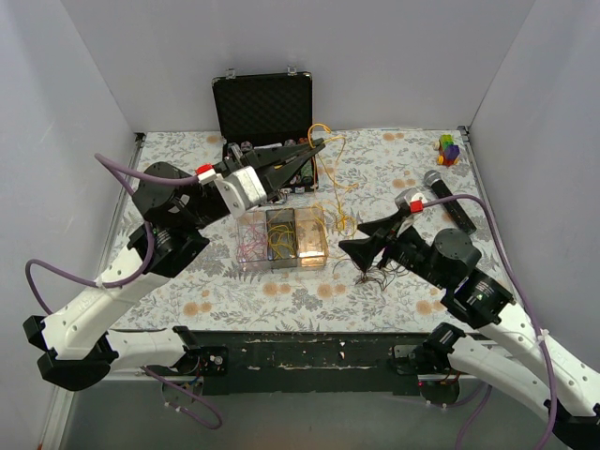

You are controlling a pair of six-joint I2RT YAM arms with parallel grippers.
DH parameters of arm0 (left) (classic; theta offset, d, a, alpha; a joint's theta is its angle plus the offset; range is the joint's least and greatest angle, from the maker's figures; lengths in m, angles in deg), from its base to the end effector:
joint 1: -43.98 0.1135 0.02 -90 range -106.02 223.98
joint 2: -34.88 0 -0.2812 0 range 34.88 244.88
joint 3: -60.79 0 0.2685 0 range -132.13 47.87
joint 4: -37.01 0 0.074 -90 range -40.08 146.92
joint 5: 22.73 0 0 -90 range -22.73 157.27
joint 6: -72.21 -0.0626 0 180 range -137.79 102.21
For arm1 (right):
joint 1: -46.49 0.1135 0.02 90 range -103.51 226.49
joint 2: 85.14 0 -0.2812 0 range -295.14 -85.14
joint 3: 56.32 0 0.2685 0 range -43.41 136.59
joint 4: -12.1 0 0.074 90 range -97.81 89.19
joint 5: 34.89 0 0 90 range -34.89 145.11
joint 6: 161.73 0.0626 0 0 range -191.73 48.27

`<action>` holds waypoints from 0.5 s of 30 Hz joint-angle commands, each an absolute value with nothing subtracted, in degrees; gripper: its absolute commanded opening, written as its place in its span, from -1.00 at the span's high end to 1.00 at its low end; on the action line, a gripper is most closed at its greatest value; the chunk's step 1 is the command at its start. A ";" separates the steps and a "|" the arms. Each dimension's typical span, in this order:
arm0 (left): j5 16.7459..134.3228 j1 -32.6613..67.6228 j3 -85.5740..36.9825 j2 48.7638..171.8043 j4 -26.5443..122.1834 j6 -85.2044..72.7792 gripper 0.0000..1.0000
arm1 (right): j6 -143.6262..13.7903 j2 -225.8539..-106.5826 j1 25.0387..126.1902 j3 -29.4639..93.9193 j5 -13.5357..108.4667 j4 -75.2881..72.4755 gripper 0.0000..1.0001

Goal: Untangle the cables
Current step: Untie the cable.

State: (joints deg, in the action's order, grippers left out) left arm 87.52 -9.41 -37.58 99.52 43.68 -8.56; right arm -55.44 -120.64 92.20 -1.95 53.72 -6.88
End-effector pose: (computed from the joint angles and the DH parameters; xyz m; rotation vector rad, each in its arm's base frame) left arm 0.1264 -0.2064 0.5771 0.7487 0.9464 -1.1603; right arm 0.1258 0.1311 0.3634 -0.4356 1.5812 0.8601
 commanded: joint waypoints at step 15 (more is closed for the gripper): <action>87.14 -9.55 -38.61 98.16 42.37 -8.04 0.98 | -51.96 -128.55 92.19 -1.57 49.12 5.79 0.77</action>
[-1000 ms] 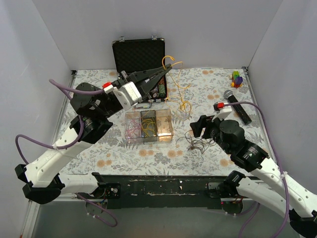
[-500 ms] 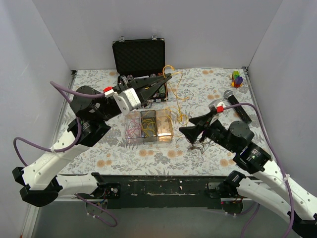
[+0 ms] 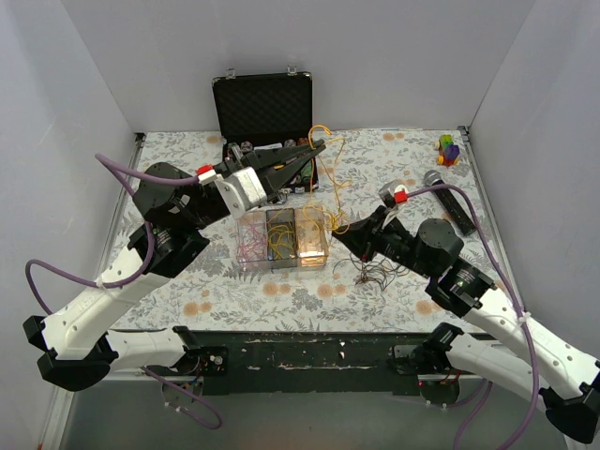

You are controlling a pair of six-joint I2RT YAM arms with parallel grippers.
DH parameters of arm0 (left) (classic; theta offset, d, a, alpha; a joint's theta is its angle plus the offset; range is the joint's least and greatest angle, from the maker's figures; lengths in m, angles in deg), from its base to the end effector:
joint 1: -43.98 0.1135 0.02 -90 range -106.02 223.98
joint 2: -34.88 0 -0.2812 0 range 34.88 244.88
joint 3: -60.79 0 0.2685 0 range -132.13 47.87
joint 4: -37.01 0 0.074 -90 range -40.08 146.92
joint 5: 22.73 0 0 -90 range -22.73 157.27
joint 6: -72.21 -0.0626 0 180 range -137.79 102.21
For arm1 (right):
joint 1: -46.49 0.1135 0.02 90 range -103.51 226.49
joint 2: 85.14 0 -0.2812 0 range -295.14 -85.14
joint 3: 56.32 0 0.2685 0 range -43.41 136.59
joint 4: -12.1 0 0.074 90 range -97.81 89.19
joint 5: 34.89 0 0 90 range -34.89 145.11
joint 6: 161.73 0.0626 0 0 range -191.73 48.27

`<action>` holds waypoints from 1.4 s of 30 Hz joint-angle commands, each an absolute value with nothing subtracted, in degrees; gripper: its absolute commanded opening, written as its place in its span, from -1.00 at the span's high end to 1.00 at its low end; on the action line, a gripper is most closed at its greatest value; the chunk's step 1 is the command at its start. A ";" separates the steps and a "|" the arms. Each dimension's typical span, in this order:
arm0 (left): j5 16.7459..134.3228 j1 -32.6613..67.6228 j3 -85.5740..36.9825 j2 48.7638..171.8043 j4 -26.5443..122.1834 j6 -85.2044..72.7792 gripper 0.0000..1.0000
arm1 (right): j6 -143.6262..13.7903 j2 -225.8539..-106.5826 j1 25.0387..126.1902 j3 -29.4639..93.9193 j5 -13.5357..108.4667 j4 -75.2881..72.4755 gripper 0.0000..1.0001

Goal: Untangle the cables
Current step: Untie the cable.

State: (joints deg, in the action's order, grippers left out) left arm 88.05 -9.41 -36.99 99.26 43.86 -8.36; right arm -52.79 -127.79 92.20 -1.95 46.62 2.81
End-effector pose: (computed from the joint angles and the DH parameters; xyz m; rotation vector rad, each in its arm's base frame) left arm 0.1260 -0.2068 0.5741 0.7585 0.9536 -1.1676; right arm 0.1413 0.1581 0.3643 -0.4947 1.5396 1.0006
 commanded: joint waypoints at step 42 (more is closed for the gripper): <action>81.42 -9.55 -37.82 96.32 35.60 -22.19 0.95 | -51.60 -124.69 91.66 0.18 51.95 8.41 0.04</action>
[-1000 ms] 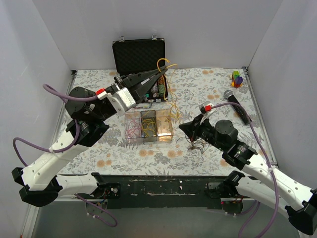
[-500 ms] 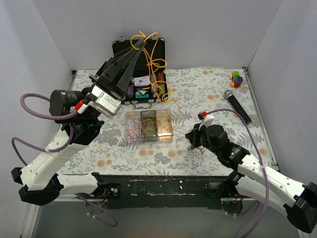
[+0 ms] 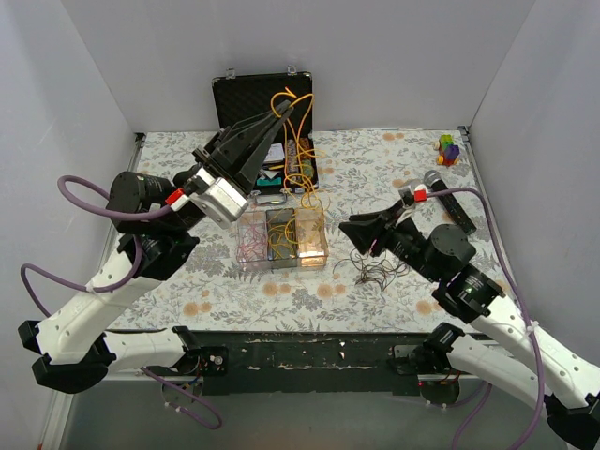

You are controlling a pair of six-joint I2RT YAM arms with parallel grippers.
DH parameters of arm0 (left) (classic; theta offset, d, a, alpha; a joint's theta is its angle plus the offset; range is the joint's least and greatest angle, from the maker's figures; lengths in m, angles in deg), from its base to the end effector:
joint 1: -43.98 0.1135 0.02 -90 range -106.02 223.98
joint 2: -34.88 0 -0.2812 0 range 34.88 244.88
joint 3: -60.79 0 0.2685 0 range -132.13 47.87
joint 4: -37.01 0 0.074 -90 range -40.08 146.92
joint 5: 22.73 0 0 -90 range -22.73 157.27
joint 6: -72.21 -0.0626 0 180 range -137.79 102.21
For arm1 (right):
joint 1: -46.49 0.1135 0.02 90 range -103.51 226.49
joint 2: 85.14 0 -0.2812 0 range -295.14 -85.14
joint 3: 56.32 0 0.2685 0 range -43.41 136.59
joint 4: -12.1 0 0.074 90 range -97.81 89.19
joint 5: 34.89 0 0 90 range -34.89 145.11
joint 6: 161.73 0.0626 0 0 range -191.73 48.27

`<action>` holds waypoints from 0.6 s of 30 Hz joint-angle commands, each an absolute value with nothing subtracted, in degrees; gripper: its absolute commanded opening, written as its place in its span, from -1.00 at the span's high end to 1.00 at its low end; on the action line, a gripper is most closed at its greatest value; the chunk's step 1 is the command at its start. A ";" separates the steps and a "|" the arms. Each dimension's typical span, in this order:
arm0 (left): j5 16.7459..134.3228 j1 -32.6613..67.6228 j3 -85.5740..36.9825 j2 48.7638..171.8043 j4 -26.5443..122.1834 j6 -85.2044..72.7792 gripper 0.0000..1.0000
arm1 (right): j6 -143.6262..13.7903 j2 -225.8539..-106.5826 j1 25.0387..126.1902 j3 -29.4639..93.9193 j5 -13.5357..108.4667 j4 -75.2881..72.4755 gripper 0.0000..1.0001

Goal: Untangle the cables
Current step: Untie the cable.

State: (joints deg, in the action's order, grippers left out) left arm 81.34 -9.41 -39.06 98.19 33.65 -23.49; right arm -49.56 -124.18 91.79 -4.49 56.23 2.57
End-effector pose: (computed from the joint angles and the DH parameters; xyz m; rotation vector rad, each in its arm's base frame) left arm 0.1147 -0.1799 0.6110 0.6512 0.6665 -0.8810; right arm 0.1414 0.1412 0.3578 -0.3020 1.5576 0.9198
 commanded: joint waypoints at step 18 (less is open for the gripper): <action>82.30 -9.55 -36.42 95.96 35.77 -21.57 0.98 | -50.29 -129.08 91.66 4.14 46.56 11.95 -0.62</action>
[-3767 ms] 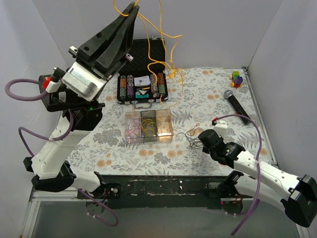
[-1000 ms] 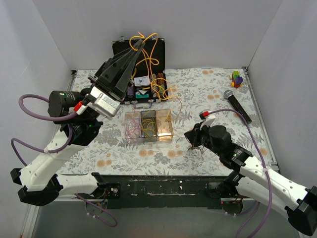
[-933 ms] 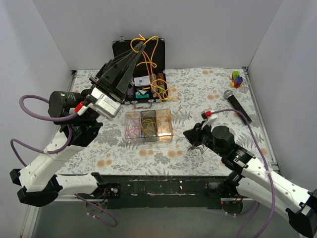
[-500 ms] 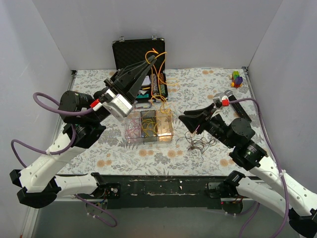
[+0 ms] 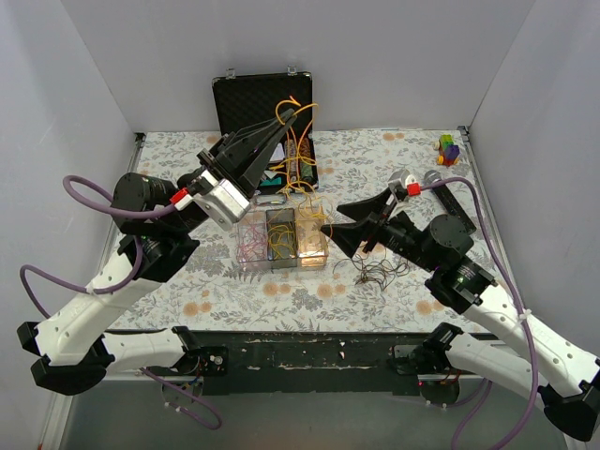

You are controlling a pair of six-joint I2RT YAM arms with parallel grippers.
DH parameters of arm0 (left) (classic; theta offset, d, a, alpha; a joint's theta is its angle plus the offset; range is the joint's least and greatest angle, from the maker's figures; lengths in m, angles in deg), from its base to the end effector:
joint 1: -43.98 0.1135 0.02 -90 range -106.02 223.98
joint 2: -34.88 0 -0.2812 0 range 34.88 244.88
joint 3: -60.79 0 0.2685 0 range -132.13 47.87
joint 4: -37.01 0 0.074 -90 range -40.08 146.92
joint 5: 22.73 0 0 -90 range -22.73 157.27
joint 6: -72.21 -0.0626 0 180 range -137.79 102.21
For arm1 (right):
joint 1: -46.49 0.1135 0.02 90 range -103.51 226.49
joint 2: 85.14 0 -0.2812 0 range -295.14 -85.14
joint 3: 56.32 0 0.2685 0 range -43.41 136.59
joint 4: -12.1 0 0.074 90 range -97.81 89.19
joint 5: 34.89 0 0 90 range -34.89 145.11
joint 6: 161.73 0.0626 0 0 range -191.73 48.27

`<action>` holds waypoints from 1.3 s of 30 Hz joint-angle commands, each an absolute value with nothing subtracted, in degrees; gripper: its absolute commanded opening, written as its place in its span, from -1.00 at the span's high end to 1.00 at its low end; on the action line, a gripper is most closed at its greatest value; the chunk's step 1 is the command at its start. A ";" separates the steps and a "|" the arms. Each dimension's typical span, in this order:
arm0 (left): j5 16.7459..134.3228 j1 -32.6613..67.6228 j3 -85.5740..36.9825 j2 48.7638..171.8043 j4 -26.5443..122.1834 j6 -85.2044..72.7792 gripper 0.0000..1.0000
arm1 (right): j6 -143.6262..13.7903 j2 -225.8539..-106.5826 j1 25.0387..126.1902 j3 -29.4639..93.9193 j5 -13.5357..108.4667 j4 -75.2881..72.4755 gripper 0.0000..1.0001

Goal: Untangle the cables
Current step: Untie the cable.

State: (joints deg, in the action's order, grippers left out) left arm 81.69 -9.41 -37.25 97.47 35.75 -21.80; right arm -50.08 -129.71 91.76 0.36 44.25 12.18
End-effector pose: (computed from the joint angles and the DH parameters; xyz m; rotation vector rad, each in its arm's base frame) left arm 0.1170 -0.1836 0.5993 0.6738 0.7263 -0.9102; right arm 0.1427 0.1608 0.3958 -0.4612 1.3761 1.0990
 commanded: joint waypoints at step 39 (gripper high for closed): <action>82.65 -9.55 -32.28 94.82 35.42 -22.28 0.99 | -49.67 -120.91 91.58 -0.52 52.59 10.61 -0.38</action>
State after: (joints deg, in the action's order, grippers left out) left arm 82.72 -9.41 -32.83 95.72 35.95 -22.04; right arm -49.51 -121.39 91.57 -0.23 59.55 4.27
